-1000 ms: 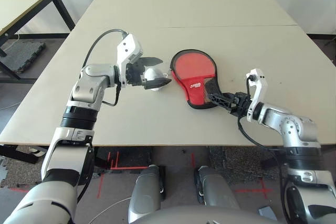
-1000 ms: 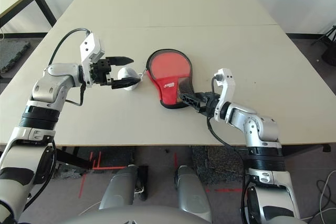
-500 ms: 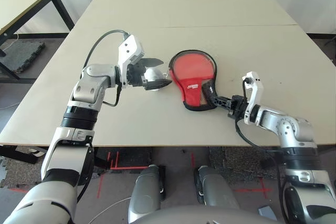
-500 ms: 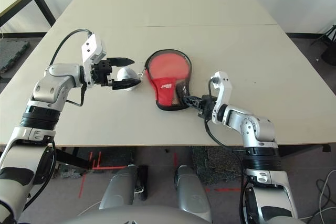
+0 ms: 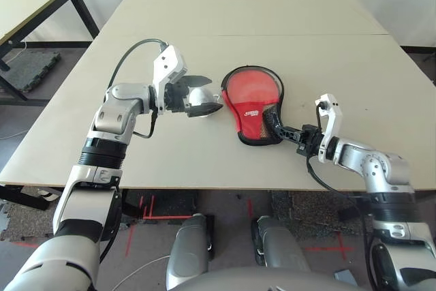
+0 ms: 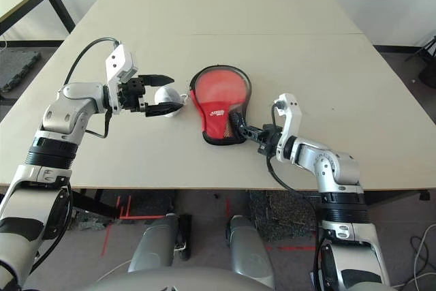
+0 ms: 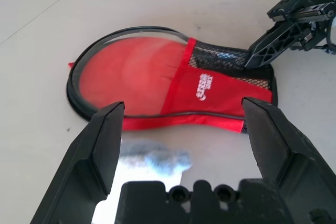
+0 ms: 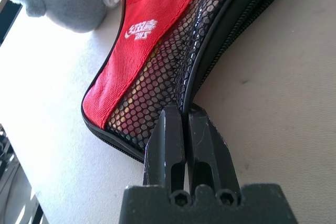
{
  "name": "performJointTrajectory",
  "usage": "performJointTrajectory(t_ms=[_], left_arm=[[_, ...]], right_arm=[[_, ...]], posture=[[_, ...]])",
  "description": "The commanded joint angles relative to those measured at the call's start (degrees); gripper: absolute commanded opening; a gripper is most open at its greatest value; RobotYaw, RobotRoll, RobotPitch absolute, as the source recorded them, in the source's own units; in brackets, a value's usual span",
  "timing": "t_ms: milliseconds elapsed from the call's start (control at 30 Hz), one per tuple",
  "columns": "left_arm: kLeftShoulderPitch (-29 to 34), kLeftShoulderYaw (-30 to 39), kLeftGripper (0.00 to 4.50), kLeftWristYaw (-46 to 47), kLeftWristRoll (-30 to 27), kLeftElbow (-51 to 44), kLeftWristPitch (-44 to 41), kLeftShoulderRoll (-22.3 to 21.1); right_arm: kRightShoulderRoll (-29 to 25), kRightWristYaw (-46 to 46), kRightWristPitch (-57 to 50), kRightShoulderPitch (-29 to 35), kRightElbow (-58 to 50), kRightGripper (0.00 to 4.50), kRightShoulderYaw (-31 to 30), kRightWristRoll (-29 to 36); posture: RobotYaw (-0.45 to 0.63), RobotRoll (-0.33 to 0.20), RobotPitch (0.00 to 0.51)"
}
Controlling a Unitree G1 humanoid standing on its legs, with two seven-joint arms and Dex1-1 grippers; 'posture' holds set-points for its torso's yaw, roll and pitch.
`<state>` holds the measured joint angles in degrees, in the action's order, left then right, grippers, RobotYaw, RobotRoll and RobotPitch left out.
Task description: Store the ping-pong paddle in its case and zip it.
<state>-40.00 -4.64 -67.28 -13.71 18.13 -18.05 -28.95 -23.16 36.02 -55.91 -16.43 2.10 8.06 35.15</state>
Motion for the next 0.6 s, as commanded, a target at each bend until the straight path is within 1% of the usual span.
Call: performJointTrajectory(t_ms=[33,233,600], left_arm=[[0.3,-0.8,4.50,0.4,0.4,-0.6,0.3,-0.3],[0.2,-1.0,4.50,0.4,0.4,-0.2,0.5,-0.1],[0.2,-1.2,4.50,0.4,0.3,0.2,0.9,-0.2]], right_arm=[[-2.0,1.0,-3.3,2.8,-1.0,0.02,0.5,1.3],[-6.4,3.3,-6.2,5.9,-4.5,0.02,2.0,4.4],[-15.9,8.2,-10.9,13.6,-12.2,0.02,4.8,10.5]], posture=[[0.05,0.000,0.110],[0.04,0.000,0.115],[0.04,0.000,0.116]])
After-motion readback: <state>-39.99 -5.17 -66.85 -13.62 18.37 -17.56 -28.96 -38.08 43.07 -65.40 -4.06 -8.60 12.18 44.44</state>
